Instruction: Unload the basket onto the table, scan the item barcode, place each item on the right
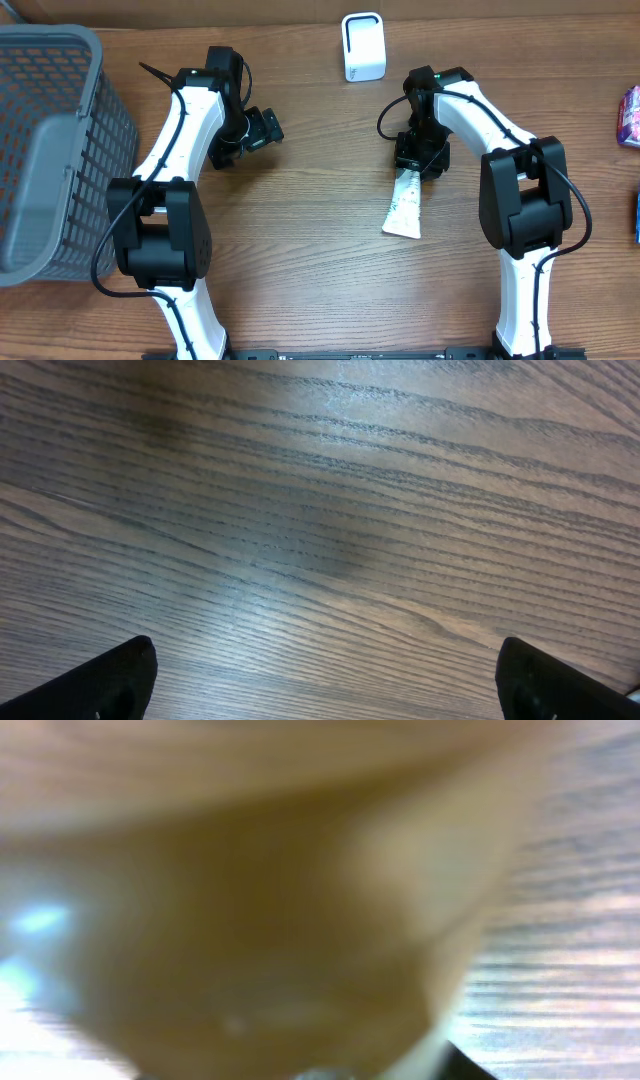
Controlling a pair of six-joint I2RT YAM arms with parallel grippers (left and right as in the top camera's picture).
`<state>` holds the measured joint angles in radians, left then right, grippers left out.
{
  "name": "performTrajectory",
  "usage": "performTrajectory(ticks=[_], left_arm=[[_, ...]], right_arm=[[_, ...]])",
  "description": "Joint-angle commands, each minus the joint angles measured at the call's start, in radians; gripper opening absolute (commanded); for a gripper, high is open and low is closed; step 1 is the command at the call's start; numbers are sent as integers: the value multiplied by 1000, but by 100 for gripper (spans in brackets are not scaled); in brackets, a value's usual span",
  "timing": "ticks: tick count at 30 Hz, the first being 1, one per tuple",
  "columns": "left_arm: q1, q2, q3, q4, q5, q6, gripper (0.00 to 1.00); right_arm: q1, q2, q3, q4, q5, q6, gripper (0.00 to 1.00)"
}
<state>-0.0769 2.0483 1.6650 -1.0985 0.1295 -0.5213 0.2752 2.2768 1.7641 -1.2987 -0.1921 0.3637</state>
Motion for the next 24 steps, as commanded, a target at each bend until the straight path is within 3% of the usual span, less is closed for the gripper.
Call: performTrajectory(ticks=[1,11,17,24], left_arm=[[-2,5,6,3,-10,9,100],[-2,5,6,3,-10,9,100],[-2,5,6,14,-6,6,100],[-2,5,6,71,-7,-29,100]], right_arm=[[-2,-27,16,3,-4,3,37],[-2,-27,79,4,11,3,21],[-2,-27,221,26,11,2,15],[-2,-27,359,241,11,72,12]])
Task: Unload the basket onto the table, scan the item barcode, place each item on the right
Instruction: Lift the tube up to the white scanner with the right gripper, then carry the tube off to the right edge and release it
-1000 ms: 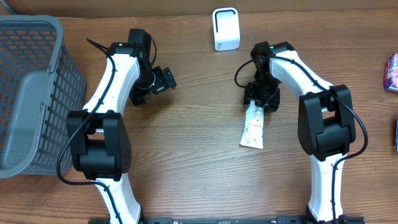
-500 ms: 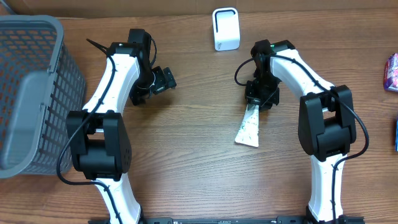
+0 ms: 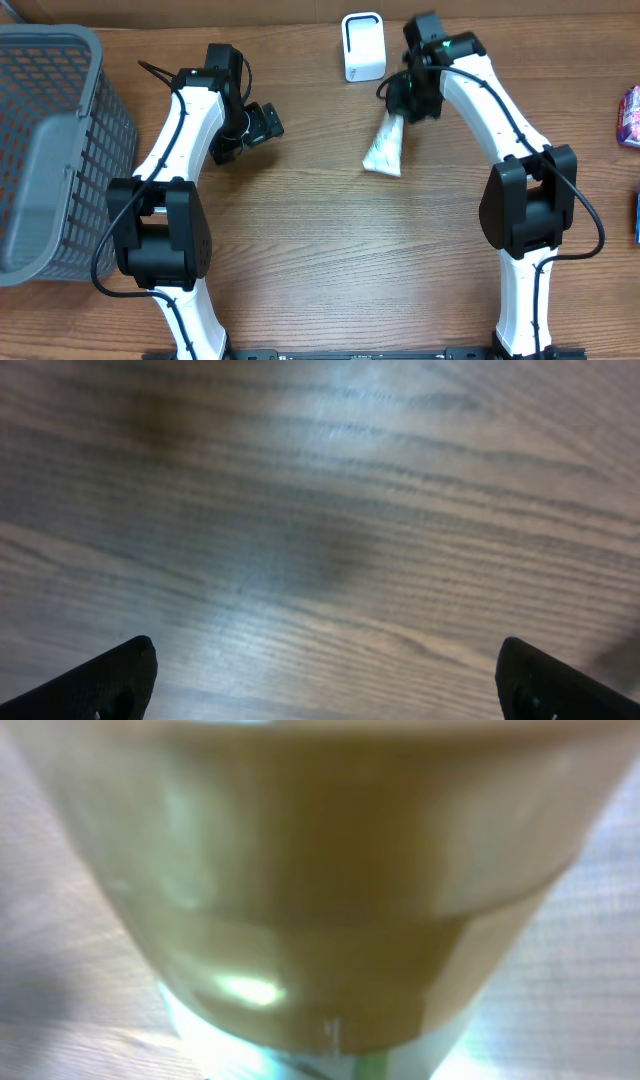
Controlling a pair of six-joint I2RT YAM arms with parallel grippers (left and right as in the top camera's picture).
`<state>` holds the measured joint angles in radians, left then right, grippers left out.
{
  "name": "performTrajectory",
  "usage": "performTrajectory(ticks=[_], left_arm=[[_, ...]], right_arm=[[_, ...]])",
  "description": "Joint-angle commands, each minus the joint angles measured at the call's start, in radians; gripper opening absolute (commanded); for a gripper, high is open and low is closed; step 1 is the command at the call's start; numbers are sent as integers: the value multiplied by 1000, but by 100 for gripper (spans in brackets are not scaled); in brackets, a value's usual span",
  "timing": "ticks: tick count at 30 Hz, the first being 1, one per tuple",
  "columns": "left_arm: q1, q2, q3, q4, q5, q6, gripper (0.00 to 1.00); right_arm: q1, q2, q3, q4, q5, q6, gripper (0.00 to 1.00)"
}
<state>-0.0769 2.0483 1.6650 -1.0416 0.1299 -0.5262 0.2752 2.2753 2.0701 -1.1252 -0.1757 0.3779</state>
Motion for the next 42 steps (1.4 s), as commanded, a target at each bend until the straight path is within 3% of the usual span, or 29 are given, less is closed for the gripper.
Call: performTrajectory(ticks=[1,10,25,42], left_arm=[[-2,5,6,20,-7,-24,100],[-2,5,6,25,-7,-24,100],[-2,5,6,25,-7,-24,100],[-2,5,6,25,-7,-24,100]], right_arm=[[-3,-26,53,112,-5,83,12],[-2,-24,50,516,16,313,11],[42,40,50,716,102,844,11],[111,44,46,693,83,898,10]])
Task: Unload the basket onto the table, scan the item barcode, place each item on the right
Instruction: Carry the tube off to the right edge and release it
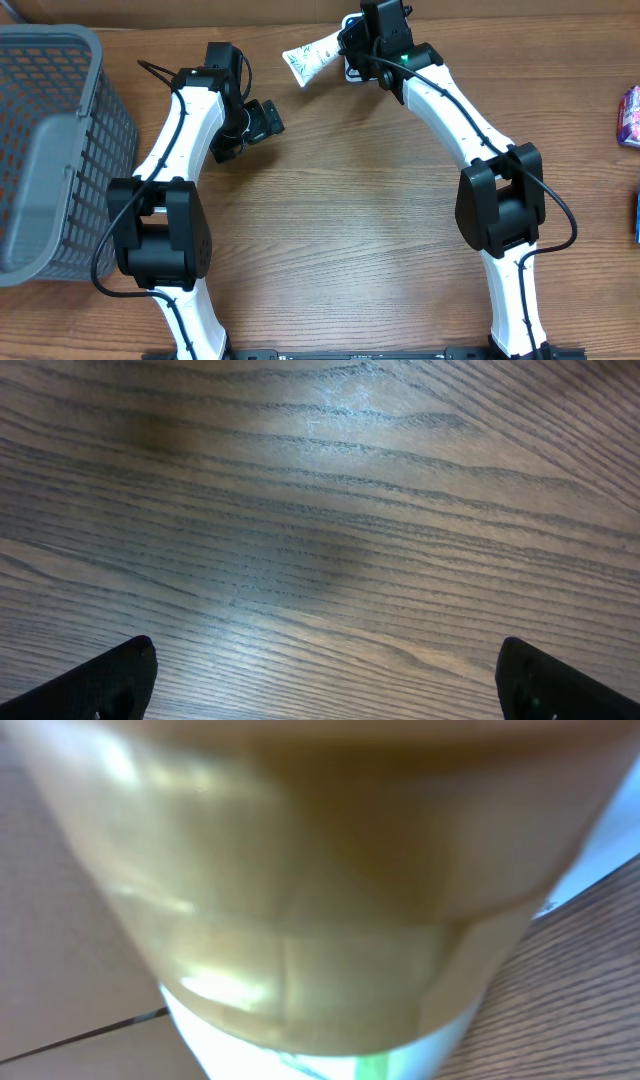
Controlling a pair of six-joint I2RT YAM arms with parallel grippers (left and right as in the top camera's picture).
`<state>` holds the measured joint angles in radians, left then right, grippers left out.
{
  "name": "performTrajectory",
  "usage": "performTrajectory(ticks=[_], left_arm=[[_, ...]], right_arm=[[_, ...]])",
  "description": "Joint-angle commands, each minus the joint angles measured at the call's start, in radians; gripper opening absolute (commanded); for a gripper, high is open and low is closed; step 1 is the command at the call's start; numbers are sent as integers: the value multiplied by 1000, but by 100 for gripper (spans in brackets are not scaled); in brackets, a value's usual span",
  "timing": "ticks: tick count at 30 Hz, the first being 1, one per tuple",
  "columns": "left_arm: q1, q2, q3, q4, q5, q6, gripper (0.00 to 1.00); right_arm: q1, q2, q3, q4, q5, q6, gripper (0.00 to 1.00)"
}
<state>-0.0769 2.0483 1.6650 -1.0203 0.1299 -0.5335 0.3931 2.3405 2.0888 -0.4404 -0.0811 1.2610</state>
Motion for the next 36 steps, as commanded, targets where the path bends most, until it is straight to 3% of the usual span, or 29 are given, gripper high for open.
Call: performTrajectory(ticks=[1,6,13,19,26,30,36], left_arm=[[-2,5,6,4,-7,-17,100],[-2,5,6,4,-7,-17,100],[-2,5,6,4,-7,-17,100],[-2,5,6,4,-7,-17,100],[-2,5,6,4,-7,-17,100],[-2,5,6,4,-7,-17,100],[-2,5,6,4,-7,-17,100]], right_arm=[[-11,-21,27,5,-15,9,10],[-63,-47,33,-45,-32,-109,4],[-247,-201,34,-217,-32,-294,5],[-509,-335,34,-480,29,-354,5],[-835,-342,12,-776,115,-353,5],[-976,-329,-42,-806,219,-355,5],[-1081,-328,-117,-720,230,-437,10]])
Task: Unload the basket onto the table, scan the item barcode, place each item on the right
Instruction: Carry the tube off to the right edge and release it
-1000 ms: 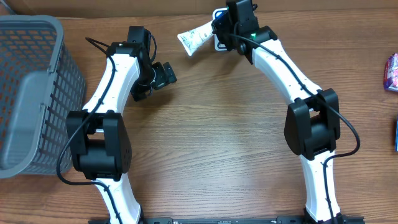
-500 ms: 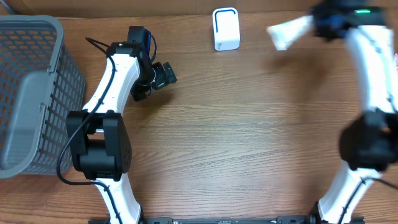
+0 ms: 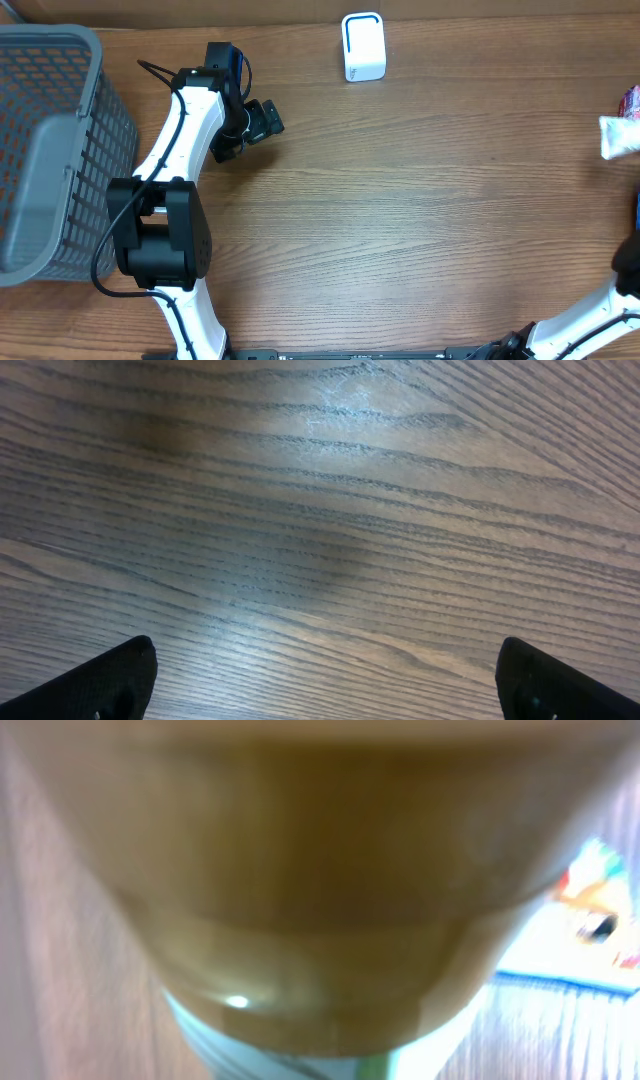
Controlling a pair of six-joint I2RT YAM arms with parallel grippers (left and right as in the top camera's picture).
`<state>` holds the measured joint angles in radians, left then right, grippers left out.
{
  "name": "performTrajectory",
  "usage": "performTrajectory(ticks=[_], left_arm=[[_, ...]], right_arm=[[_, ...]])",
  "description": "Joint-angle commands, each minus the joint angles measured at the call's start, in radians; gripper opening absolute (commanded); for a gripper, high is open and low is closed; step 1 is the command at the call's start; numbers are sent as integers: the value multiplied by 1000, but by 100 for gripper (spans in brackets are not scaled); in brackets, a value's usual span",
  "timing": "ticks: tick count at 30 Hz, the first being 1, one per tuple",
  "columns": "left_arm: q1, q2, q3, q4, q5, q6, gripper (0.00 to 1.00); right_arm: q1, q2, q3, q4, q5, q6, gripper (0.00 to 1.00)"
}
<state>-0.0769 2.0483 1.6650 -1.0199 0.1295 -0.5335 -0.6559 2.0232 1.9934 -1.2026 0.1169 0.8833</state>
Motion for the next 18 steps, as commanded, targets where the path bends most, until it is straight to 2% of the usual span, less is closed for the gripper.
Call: performTrajectory(ticks=[1,6,12,13,14,15,16,18], left_arm=[[-2,5,6,3,-7,-17,100],[-2,5,6,3,-6,-17,100],[-2,5,6,3,-7,-17,100],[-2,5,6,3,-6,-17,100],[-2,5,6,3,-6,-17,100],[-2,5,6,3,-7,-17,100],[-2,5,6,3,-6,-17,100],[-2,5,6,3,-6,-17,100]], right_arm=[[-42,-10,-32,55,32,-73,10],[-75,-5,-77,109,38,-107,12],[-81,3,-105,147,84,-136,19],[-81,3,-105,153,84,-156,25],[-79,3,-105,162,84,-197,41],[-79,3,-105,163,84,-212,48],[-79,3,-102,158,81,-234,52],[-79,1,-98,141,80,-234,52]])
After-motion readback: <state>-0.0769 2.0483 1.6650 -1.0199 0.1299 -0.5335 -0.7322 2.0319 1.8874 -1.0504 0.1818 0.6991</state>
